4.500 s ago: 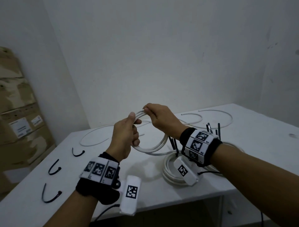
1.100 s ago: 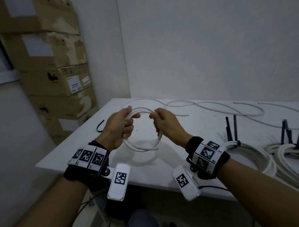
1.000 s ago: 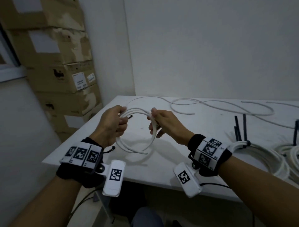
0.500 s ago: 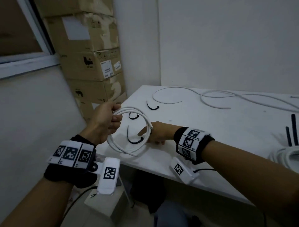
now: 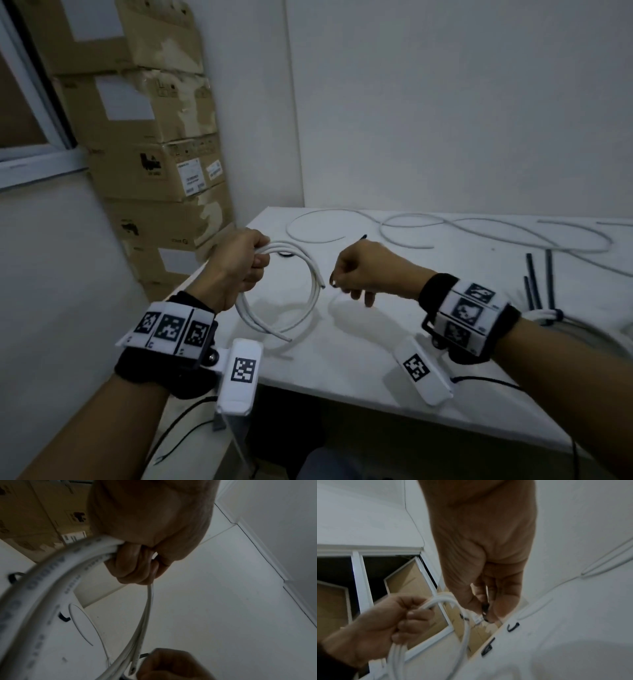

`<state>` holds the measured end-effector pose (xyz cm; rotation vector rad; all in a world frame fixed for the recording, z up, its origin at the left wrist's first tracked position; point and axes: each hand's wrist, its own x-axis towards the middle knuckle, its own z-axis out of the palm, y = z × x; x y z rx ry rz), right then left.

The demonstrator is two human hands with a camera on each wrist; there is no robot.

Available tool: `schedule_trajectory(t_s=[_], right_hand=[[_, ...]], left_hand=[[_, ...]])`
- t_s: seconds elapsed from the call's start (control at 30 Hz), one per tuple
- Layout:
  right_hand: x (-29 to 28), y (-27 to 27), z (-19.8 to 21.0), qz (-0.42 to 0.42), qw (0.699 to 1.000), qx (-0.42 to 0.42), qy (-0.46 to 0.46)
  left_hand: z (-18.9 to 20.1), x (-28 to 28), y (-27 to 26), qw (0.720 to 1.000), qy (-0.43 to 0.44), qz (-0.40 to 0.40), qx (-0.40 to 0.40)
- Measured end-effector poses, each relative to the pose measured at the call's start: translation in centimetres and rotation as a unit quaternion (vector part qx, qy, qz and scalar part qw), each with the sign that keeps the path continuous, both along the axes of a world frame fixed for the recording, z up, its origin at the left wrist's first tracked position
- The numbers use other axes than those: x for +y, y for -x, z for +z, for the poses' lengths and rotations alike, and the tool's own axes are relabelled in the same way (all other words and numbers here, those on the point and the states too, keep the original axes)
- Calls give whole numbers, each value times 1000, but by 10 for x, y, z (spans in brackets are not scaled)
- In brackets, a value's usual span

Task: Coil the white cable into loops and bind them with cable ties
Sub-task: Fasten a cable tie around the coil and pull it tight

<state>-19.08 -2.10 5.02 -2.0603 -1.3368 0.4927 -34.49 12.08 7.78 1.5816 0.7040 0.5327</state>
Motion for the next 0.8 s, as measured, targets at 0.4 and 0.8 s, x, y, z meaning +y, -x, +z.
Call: schedule_trajectory(t_s=[0.4,0.8], right_hand=[[-158,2,10,-47,989,-130,57],[-232,-48,9,-159,986,9,49]], left_hand=[[20,-121,-117,990,-34,-136,-7],[39,-188,-163,973,-138,-184,-9]])
